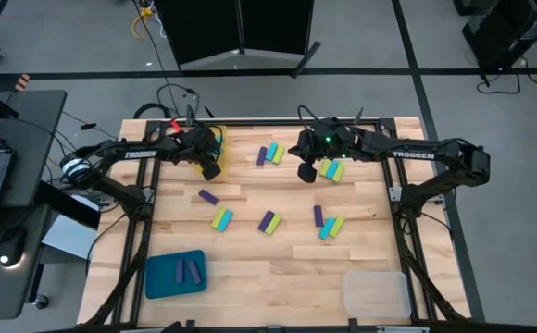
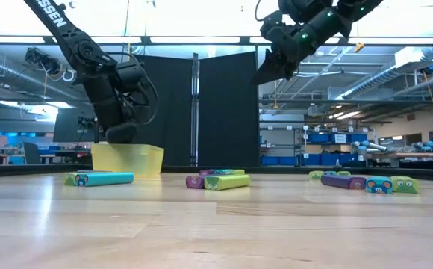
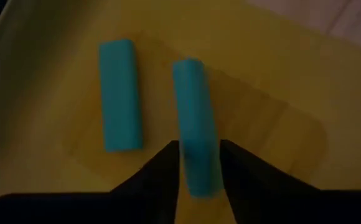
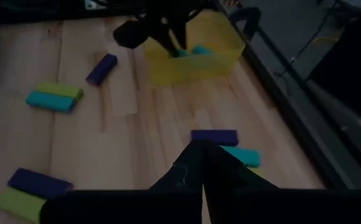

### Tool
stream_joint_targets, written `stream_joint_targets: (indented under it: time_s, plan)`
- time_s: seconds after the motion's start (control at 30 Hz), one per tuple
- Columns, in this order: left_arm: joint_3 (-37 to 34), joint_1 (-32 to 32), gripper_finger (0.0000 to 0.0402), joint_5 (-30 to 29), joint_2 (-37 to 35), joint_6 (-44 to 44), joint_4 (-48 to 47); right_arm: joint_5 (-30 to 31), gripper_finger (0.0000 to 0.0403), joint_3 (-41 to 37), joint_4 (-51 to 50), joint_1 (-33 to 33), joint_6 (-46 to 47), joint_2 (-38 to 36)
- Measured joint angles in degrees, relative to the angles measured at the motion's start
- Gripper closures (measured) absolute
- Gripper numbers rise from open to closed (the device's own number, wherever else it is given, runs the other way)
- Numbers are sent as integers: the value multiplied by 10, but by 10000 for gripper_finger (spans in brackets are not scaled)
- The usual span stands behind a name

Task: Sort blocks
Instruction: Put the blue block into the yellow bin, then put the green block into the transparent bin

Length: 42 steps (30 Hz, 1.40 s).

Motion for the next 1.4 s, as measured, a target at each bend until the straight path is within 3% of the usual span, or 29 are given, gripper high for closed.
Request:
stream_joint_targets:
  time_s: [0.13,0.4,0.83,1.2,1.4]
  plan:
    - [0,0,260,0,-1,-3,13,-13,387,-1,-6,4,4,2]
    - [-1,-1,279,-10,-30,-35,60,-13,392,-5,5,3,0,4]
    - [-38,-9,340,1,-33,-49,197,-12,389,-165,175,-20,39,4]
    - [-43,-25,375,37,-33,-48,318,-7,387,-184,201,-21,66,4]
    - [-43,-42,376,95,-34,-47,356,0,388,-184,199,-18,66,4]
